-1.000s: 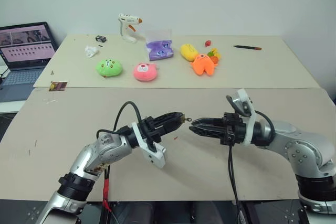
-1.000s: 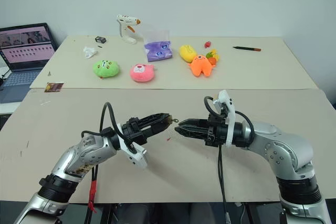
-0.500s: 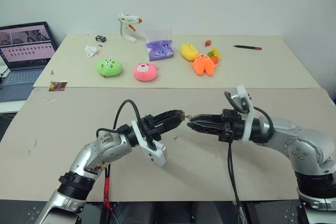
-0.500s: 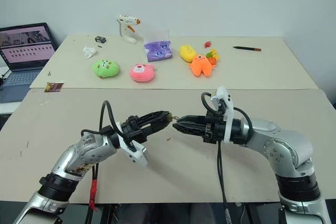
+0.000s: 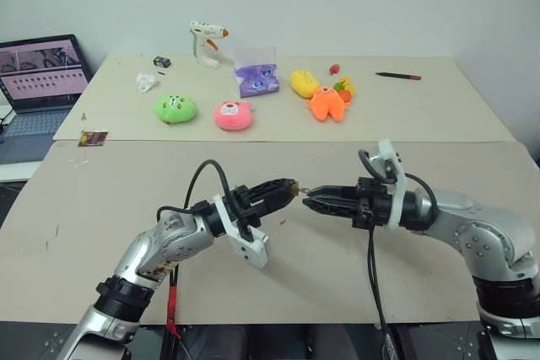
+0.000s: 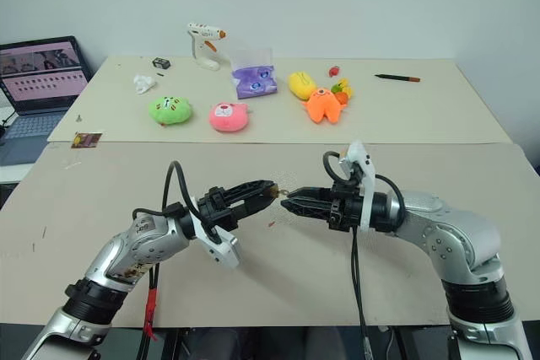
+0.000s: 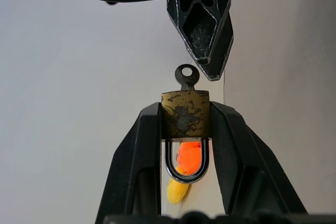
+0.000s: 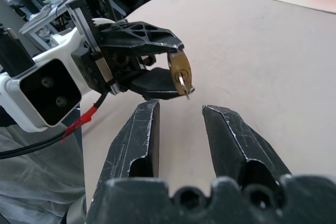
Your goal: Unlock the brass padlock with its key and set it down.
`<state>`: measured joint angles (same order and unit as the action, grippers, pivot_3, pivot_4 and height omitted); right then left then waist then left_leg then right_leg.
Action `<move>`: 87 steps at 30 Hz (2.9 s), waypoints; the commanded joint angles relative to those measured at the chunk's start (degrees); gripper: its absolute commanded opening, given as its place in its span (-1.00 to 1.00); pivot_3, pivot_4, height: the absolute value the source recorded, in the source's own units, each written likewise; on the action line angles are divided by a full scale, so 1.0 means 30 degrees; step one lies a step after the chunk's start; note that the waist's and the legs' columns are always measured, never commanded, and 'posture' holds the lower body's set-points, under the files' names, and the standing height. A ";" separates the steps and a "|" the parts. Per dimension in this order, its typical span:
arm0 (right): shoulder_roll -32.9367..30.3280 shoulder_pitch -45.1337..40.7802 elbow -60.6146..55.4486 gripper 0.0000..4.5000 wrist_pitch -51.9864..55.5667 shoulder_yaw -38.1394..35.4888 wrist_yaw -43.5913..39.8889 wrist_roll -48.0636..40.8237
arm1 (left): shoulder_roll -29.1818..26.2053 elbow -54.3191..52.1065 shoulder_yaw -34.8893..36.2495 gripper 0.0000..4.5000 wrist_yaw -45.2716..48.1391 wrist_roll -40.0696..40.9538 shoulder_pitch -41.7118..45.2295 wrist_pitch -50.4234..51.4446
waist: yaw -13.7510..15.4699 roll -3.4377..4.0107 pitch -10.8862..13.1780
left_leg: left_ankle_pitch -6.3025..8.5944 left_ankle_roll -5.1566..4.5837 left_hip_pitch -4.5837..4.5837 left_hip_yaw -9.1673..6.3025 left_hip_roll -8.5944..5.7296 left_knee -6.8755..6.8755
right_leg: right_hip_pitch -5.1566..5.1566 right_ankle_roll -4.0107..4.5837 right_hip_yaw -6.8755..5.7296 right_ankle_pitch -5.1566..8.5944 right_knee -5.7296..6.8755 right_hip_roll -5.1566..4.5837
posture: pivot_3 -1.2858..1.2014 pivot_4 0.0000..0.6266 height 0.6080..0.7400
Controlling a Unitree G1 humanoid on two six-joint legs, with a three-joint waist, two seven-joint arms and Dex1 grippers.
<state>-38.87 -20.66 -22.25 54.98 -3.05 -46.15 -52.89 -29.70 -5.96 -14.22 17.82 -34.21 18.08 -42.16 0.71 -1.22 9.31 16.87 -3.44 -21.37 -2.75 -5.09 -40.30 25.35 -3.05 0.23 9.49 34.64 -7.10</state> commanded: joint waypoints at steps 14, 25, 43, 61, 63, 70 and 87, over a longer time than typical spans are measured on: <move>0.0154 -0.0211 -0.0434 -0.23 -0.0815 -0.0716 -0.0642 -0.0157 | 0.0111 -0.0839 -0.0064 -0.63 0.0133 0.0581 0.0230 0.0175 | -0.0001 0.0001 0.0000 | -0.0001 0.0001 0.0000 -0.0003 0.0001 0.0011 | -0.0004 0.0000 -0.0006 0.0000 -0.0027 0.0001 | 0.03 -0.52 0.99; 0.0407 -0.1025 -0.0432 -0.23 -0.0532 -0.0690 -0.0152 -0.0435 | 0.0095 -0.0739 -0.0111 -0.63 0.0078 0.0592 0.0210 0.0165 | 0.0001 0.0000 0.0000 | -0.0001 0.0002 0.0000 -0.0004 0.0002 0.0019 | -0.0004 0.0000 -0.0009 0.0000 -0.0031 0.0001 | 0.03 -0.52 0.99; 0.0243 -0.1240 -0.0550 -0.23 -0.0161 -0.0610 0.0212 -0.0906 | 0.0234 -0.0865 -0.0175 -0.63 0.0227 0.0636 0.0346 0.0367 | -0.0002 0.0000 0.0000 | -0.0002 0.0003 0.0000 -0.0005 0.0000 0.0035 | -0.0001 0.0001 -0.0009 -0.0001 -0.0040 0.0000 | 0.03 -0.52 0.99; 0.0156 -0.0859 -0.0662 -0.23 -0.0310 -0.0318 0.0087 -0.0613 | 0.0181 -0.0887 -0.0116 -0.63 0.0368 0.0792 0.0384 0.0379 | -0.0008 0.0001 0.0000 | -0.0002 0.0004 -0.0001 -0.0005 0.0000 0.0037 | 0.0000 0.0001 -0.0010 -0.0001 -0.0042 0.0000 | 0.03 -0.52 0.99; 0.0164 -0.0794 -0.0662 -0.23 -0.0341 -0.0288 0.0060 -0.0590 | 0.0202 -0.0936 -0.0123 -0.63 0.0396 0.0782 0.0363 0.0405 | -0.0005 0.0001 0.0000 | -0.0002 0.0004 0.0000 -0.0004 0.0000 0.0037 | 0.0000 0.0001 -0.0009 -0.0001 -0.0041 -0.0001 | 0.03 -0.52 0.99; 0.0213 -0.0644 -0.0617 -0.52 -0.0409 -0.0207 0.0006 -0.0514 | 0.0233 -0.0974 -0.0126 -0.63 0.0529 0.0868 0.0483 0.0488 | -0.0002 0.0000 0.0000 | -0.0002 0.0003 -0.0001 -0.0004 0.0000 0.0039 | -0.0001 0.0001 -0.0010 -0.0001 -0.0044 0.0000 | 0.03 -0.52 0.99; 0.1448 -0.1805 -0.0029 -0.99 0.2509 -0.1325 0.2926 -0.4416 | -0.0589 -0.0878 0.0587 -0.63 -0.3835 -0.5077 0.1623 -0.1711 | -0.0011 0.0000 0.0000 | -0.0004 0.0006 0.0001 -0.0005 0.0001 0.0046 | -0.0003 0.0003 -0.0007 -0.0002 -0.0054 0.0000 | 0.03 -0.52 0.99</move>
<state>-36.30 -24.25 -21.30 60.90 -5.59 -39.81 -61.01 -31.45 -6.98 -12.92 9.84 -46.31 21.76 -45.89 0.68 -1.22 9.31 16.85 -3.39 -21.37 -2.77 -5.07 -40.13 25.34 -3.04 0.20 9.48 34.47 -7.10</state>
